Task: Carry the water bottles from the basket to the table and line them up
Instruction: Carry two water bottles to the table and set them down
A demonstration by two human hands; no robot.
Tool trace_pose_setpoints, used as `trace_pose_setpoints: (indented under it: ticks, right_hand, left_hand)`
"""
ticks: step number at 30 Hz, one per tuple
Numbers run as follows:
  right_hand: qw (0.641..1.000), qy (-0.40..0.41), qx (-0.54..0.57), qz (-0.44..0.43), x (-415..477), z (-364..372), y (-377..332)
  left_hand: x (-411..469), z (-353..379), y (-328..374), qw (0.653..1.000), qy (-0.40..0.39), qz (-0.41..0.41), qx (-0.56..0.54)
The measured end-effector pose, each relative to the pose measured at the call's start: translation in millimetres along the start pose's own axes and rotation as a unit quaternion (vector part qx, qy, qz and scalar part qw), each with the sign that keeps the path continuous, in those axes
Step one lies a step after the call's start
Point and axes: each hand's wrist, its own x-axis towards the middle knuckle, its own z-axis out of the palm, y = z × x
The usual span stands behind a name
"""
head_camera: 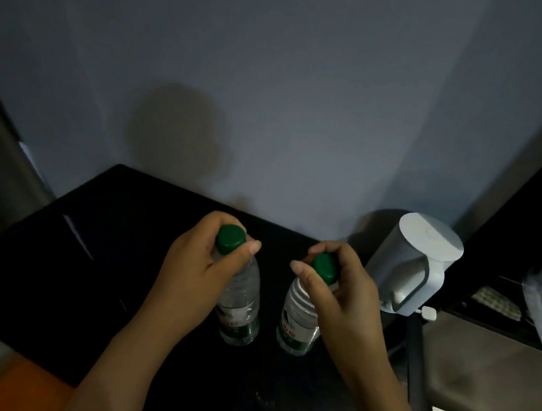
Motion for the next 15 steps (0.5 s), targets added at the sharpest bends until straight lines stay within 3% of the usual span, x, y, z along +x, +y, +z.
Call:
trace_pose_setpoints:
  ticks: [15]
  right_hand:
    - [0.984, 0.064, -0.135, 0.101, 48.0, 39.7, 69.4]
  left_hand:
    - [94.3, 21.4, -99.9, 0.986, -0.162, -0.023, -0.025]
